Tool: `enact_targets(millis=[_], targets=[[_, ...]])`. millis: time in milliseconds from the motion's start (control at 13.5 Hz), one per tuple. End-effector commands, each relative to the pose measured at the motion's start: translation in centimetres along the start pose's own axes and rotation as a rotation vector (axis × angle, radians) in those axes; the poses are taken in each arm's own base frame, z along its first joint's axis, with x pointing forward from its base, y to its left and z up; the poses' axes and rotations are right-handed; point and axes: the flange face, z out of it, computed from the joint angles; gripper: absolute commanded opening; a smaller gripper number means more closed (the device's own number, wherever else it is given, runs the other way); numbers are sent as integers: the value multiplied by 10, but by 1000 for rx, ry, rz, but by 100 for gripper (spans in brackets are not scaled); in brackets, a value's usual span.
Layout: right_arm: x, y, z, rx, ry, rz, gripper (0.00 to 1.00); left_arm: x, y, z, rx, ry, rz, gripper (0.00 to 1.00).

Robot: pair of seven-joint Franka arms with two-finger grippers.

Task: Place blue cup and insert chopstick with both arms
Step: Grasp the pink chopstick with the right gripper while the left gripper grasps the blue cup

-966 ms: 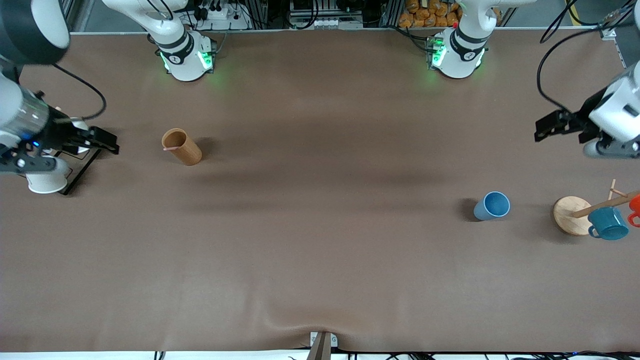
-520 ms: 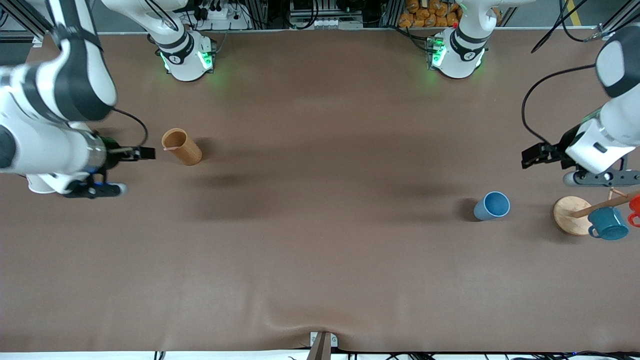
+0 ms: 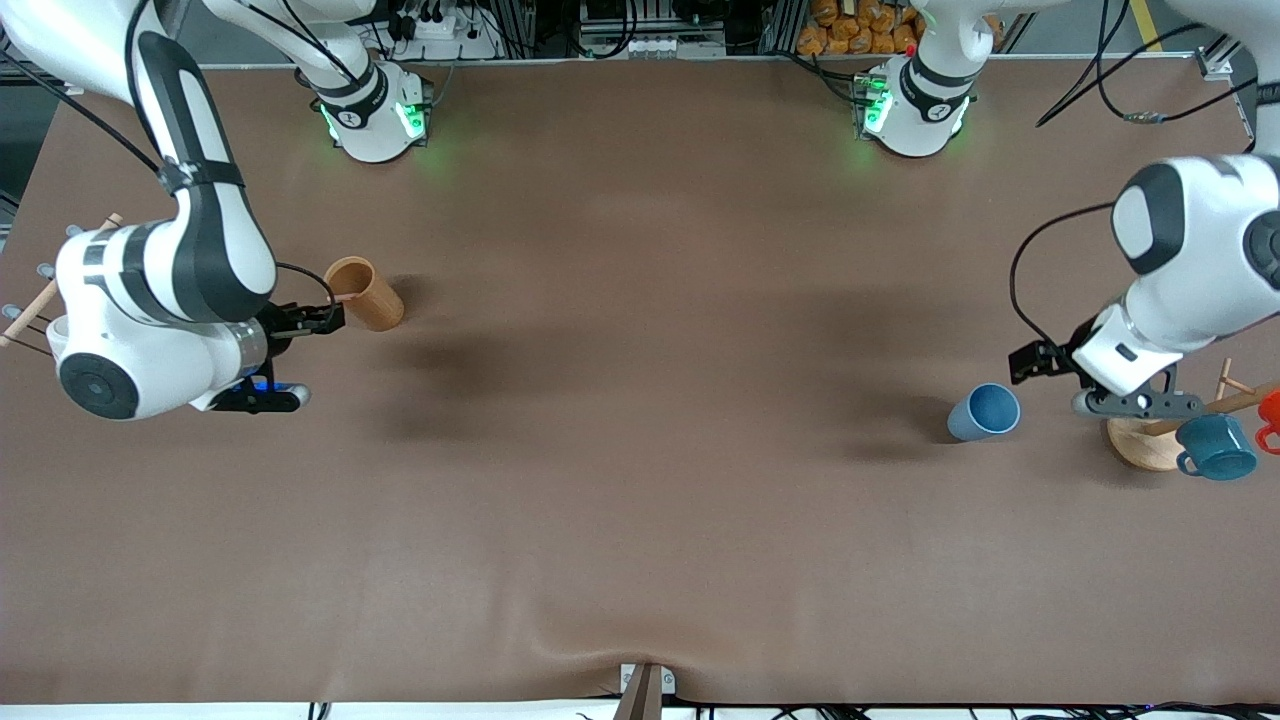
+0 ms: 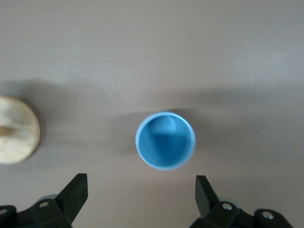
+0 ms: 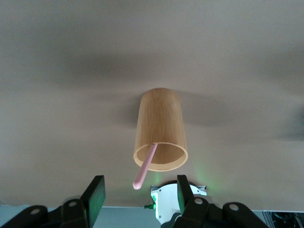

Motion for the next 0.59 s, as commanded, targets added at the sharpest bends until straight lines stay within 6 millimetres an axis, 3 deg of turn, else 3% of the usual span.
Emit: enact_targets(millis=[0,74,149,520], targets=[[-1,-2,7,9,-16,15,60,9,-6,24,2,11,32,89],[2,2,10,12,-24,21,58,11,-6,32,1,8,32,86],[2,1,13,11,-30,20,49,13,-5,42,1,7,34,84],[2,2,16,10,-40,21,30,16,-6,77,-5,-11,31,68]])
